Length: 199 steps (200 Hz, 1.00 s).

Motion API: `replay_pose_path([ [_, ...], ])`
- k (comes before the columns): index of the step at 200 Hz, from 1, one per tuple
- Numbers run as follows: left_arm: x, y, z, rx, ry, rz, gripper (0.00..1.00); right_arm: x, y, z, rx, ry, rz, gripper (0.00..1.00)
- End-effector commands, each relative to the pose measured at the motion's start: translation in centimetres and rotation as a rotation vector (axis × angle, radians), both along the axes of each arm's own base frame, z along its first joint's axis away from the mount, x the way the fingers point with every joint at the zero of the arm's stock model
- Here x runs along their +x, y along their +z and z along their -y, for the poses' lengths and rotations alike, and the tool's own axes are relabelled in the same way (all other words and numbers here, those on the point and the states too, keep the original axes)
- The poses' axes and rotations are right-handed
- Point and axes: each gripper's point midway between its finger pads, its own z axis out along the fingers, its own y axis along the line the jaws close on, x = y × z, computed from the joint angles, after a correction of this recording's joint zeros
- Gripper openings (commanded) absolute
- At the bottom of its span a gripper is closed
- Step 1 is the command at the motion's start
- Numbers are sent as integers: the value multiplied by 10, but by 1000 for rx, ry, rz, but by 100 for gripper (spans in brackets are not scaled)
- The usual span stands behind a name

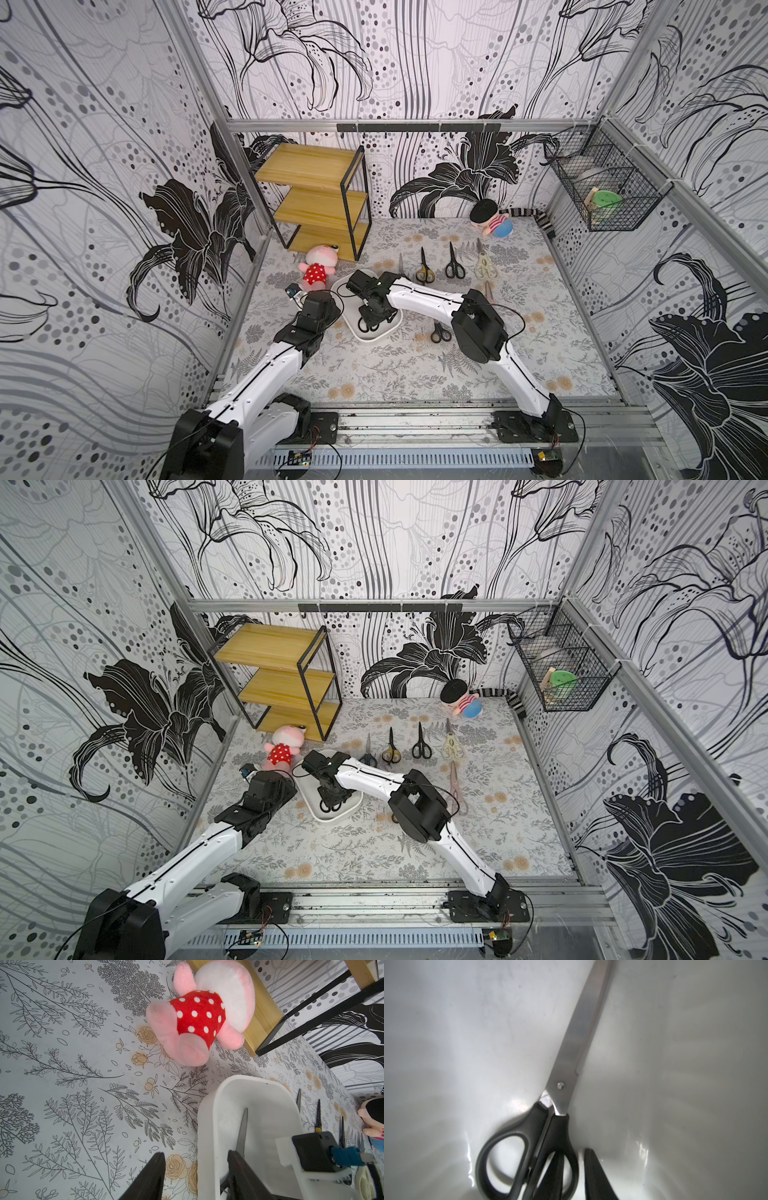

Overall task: Take the scissors out of the storage box
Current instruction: Pick up the scissors from the storage box.

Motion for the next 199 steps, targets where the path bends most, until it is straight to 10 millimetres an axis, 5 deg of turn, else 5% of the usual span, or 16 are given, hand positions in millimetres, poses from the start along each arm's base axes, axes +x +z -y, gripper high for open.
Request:
replay_pose_path([
  [1, -3, 1, -7, 17, 17, 10, 54, -9, -33, 17, -103, -9, -48, 17],
  [33, -5, -1, -8, 16, 22, 10, 53, -10, -31, 18, -102, 5, -44, 0],
  [68, -6, -2, -9, 14, 28, 11, 53, -5, -16, 13, -74, 34, -6, 0],
  [133, 6, 0, -7, -12, 47, 29, 54, 8, 81, -5, 125, 56, 151, 0],
  [199, 24, 11, 2, -22, 21, 41, 54, 8, 143, 25, 154, 35, 292, 0],
])
